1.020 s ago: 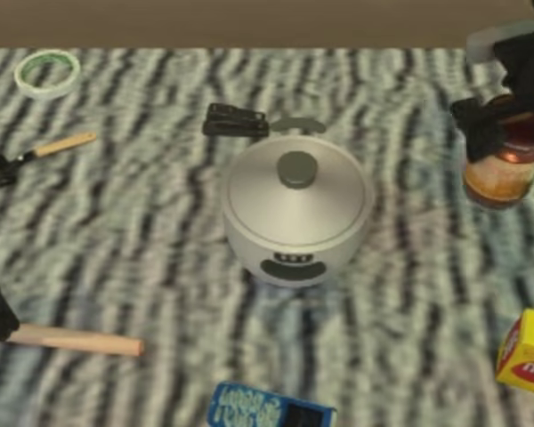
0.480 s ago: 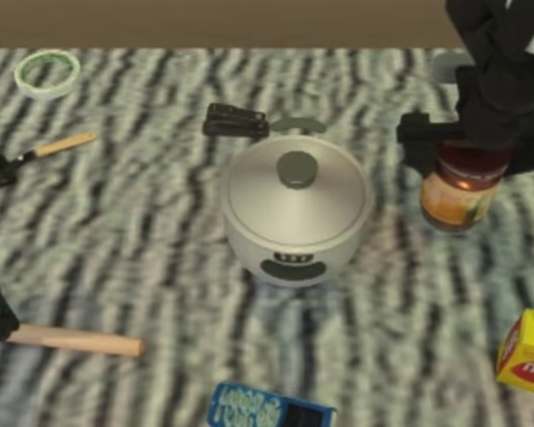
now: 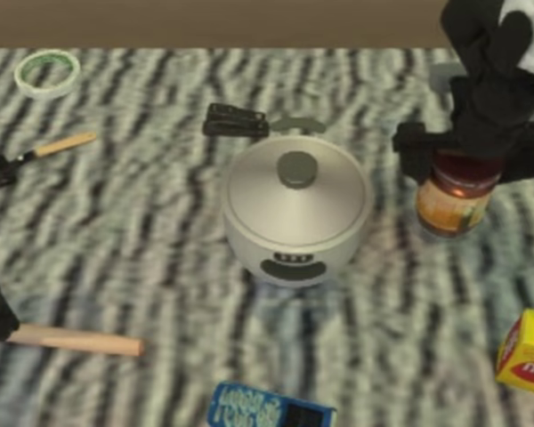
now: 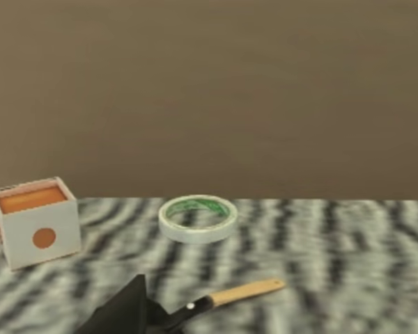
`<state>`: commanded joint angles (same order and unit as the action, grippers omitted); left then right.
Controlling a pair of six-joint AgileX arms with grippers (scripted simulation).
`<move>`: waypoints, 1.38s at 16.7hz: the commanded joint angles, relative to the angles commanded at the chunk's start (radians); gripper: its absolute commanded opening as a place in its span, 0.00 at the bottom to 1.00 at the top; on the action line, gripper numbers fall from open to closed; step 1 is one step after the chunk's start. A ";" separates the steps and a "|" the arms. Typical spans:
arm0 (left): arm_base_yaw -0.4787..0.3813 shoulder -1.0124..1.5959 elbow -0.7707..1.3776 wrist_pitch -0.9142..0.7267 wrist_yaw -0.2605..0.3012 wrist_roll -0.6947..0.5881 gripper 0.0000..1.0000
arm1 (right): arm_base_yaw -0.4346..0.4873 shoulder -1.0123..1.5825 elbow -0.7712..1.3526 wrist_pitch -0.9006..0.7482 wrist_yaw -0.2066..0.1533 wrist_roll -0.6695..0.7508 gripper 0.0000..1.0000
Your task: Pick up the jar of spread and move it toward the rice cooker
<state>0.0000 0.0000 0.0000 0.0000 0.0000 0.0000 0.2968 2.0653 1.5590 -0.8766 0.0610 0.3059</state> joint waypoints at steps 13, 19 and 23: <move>0.000 0.000 0.000 0.000 0.000 0.000 1.00 | 0.003 0.044 -0.058 0.105 0.003 -0.001 0.38; 0.000 0.000 0.000 0.000 0.000 0.000 1.00 | 0.003 0.044 -0.058 0.105 0.003 -0.001 0.83; 0.000 0.000 0.000 0.000 0.000 0.000 1.00 | 0.003 0.044 -0.058 0.105 0.003 -0.001 1.00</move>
